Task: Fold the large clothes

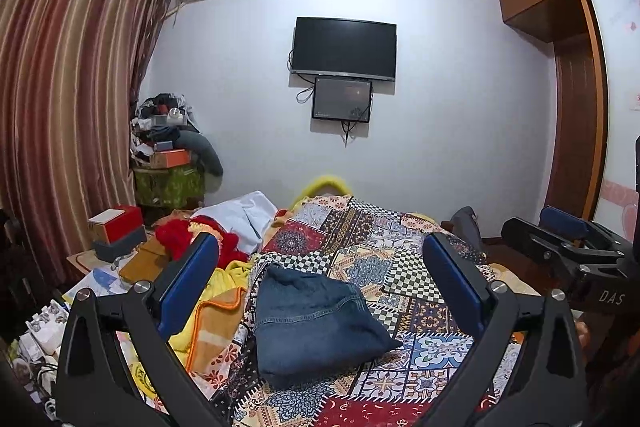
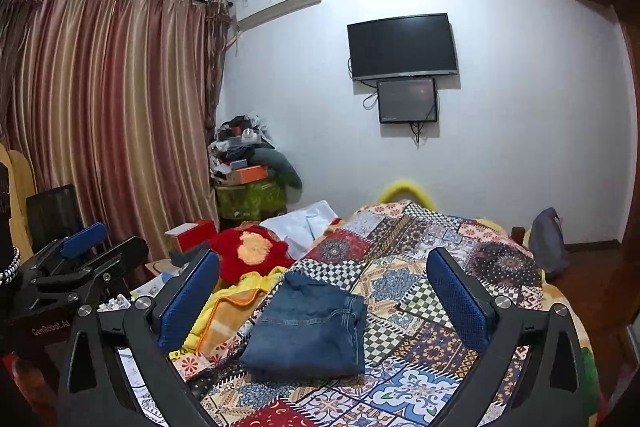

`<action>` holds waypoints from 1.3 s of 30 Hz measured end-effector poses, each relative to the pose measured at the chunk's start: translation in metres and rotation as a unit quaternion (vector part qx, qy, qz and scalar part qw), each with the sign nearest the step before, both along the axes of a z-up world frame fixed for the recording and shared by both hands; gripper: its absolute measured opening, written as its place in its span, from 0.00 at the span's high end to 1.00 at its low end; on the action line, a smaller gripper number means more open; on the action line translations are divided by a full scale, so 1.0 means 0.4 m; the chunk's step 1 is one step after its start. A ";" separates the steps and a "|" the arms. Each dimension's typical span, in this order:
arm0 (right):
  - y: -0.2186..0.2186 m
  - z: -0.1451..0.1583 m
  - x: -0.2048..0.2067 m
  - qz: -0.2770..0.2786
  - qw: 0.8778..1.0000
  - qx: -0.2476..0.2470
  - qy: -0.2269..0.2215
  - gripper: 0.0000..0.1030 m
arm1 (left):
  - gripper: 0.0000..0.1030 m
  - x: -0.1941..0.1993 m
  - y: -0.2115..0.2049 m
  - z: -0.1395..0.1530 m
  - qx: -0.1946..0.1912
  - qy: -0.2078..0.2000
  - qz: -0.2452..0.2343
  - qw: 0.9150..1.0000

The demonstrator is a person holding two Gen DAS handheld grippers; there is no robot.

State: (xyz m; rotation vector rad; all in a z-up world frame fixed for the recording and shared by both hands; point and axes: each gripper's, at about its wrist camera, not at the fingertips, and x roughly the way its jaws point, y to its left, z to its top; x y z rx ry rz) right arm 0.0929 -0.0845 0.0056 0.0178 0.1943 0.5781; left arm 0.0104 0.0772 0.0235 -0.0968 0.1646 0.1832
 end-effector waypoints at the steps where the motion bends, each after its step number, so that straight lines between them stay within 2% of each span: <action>1: 0.001 -0.002 0.002 0.001 1.000 0.000 0.001 0.00 | 0.00 0.002 0.000 -0.001 -0.002 0.002 0.000 1.000; 27: 0.005 -0.016 0.010 0.003 1.000 -0.007 0.005 0.00 | 0.00 0.012 0.023 -0.012 -0.013 0.015 0.003 1.000; 39: -0.002 -0.020 0.021 -0.002 1.000 -0.007 0.006 0.00 | 0.00 0.022 0.043 -0.014 -0.025 0.019 -0.016 0.999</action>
